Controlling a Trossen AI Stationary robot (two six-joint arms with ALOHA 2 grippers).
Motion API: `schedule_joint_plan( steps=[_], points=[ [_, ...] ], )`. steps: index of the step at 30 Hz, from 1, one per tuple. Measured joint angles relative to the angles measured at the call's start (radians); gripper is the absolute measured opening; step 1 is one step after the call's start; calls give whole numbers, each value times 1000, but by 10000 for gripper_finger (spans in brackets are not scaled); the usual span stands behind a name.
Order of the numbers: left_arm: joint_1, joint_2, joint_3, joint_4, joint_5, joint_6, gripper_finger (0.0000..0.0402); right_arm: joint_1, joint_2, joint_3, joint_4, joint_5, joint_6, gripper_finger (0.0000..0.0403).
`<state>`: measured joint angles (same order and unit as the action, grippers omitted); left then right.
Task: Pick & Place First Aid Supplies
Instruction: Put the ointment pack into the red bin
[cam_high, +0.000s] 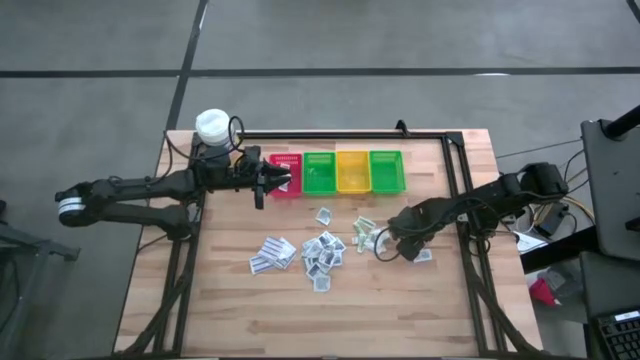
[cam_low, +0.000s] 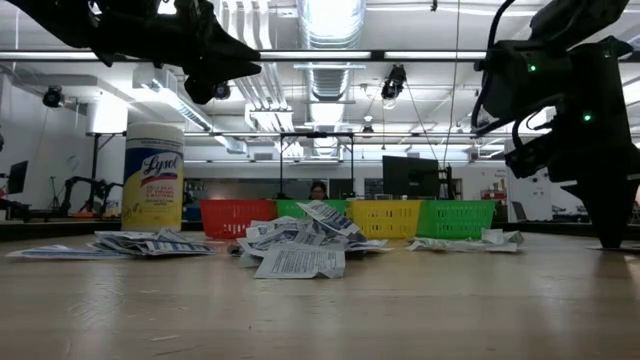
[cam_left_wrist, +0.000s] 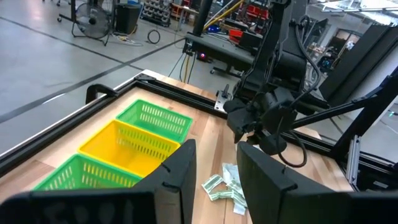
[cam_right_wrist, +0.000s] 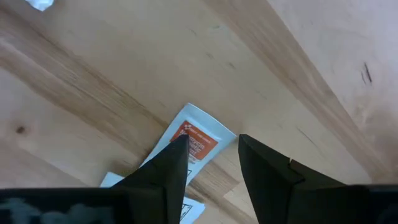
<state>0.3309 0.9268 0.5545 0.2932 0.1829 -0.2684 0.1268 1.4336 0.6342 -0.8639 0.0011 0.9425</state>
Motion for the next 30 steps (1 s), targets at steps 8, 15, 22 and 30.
schedule_joint_plan(
  steps=[8, 15, 22, 30],
  points=[
    [0, 0, 0, 2, 0, -2, 110, 0, -6, -2, 16, -4, -3, 81],
    [0, 0, 0, 2, 0, -4, 110, 0, -8, -2, 20, -4, 0, 26],
    [1, 0, 0, 2, 0, -4, 110, 0, -29, -5, 17, 21, 14, 8],
    [1, 0, 0, 3, 0, -5, 110, -1, -105, -4, 11, 55, 31, 8]
  ],
)
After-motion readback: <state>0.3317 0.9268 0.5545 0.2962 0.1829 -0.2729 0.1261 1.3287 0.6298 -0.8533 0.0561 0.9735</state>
